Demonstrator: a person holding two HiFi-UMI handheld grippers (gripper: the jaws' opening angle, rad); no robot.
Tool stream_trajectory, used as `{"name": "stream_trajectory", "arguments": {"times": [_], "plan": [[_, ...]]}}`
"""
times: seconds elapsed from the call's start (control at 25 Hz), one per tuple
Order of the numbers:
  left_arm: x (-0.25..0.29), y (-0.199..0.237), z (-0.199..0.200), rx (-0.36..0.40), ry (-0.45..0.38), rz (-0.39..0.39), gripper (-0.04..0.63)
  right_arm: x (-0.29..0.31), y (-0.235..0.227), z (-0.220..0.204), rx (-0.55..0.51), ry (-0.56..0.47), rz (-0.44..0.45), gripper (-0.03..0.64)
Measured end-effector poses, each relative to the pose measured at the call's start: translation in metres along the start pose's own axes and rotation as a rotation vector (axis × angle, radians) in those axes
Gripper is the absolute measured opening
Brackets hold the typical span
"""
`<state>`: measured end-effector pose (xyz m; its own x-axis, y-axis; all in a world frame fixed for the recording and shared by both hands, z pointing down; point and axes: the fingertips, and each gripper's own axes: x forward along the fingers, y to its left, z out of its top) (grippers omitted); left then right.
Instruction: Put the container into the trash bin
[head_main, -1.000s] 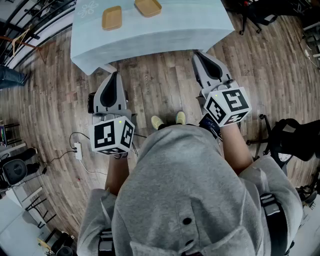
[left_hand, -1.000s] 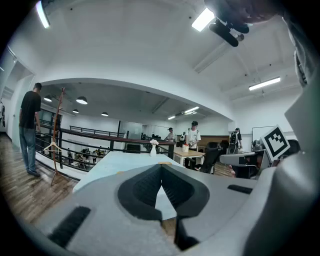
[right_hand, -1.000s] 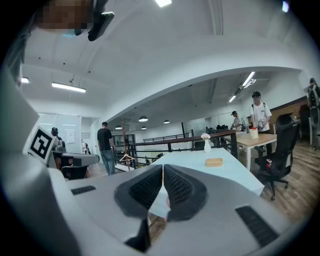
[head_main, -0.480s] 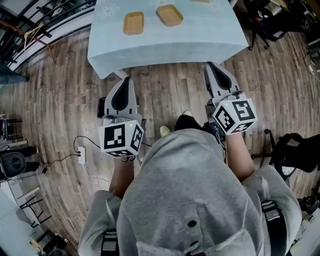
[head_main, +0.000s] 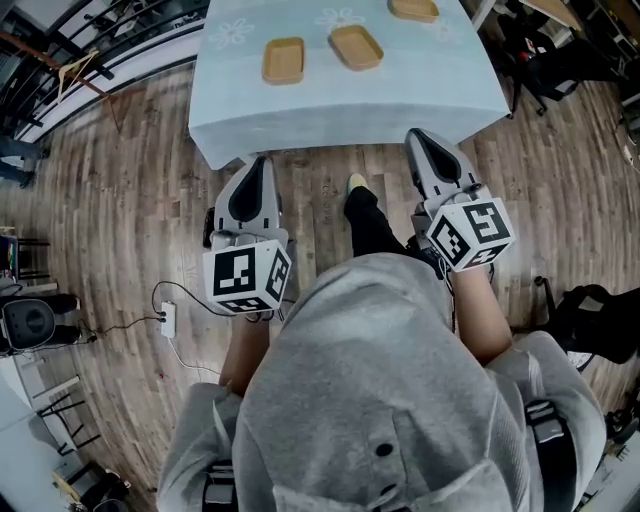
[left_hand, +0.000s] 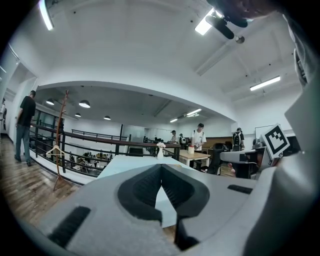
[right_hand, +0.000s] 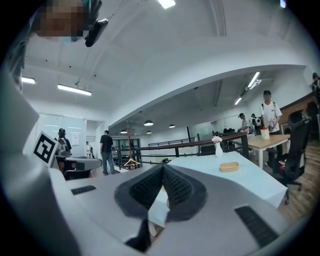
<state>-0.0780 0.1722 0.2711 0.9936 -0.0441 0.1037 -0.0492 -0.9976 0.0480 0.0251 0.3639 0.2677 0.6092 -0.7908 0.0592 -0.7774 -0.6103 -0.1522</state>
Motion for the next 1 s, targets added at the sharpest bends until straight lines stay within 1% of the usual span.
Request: {"name": "stream_trajectory", "arguments": {"times": [0.16, 0.28, 0.44, 0.64, 0.76, 1.0], "plan": [[0.029, 0.017, -0.004, 0.007, 0.016, 0.007, 0.020, 0.035, -0.011, -0.006, -0.010, -0.002, 0.011, 0.029], [0.057, 0.029, -0.005, 0.003, 0.035, 0.003, 0.020, 0.062, -0.031, -0.009, 0.003, 0.006, -0.007, 0.029], [0.097, 0.041, -0.005, 0.022, 0.049, -0.001, 0.020, 0.091, -0.057, -0.001, 0.022, -0.004, -0.011, 0.029], [0.139, 0.052, -0.008, 0.003, 0.072, 0.014, 0.020, 0.117, -0.087, 0.003, 0.031, 0.008, -0.015, 0.029], [0.163, 0.056, -0.010, -0.004, 0.086, 0.022, 0.020, 0.137, -0.105, 0.007, 0.036, 0.013, -0.006, 0.029], [0.204, 0.067, -0.010, 0.018, 0.132, 0.056, 0.020, 0.181, -0.134, 0.014, 0.057, 0.031, 0.026, 0.029]]}}
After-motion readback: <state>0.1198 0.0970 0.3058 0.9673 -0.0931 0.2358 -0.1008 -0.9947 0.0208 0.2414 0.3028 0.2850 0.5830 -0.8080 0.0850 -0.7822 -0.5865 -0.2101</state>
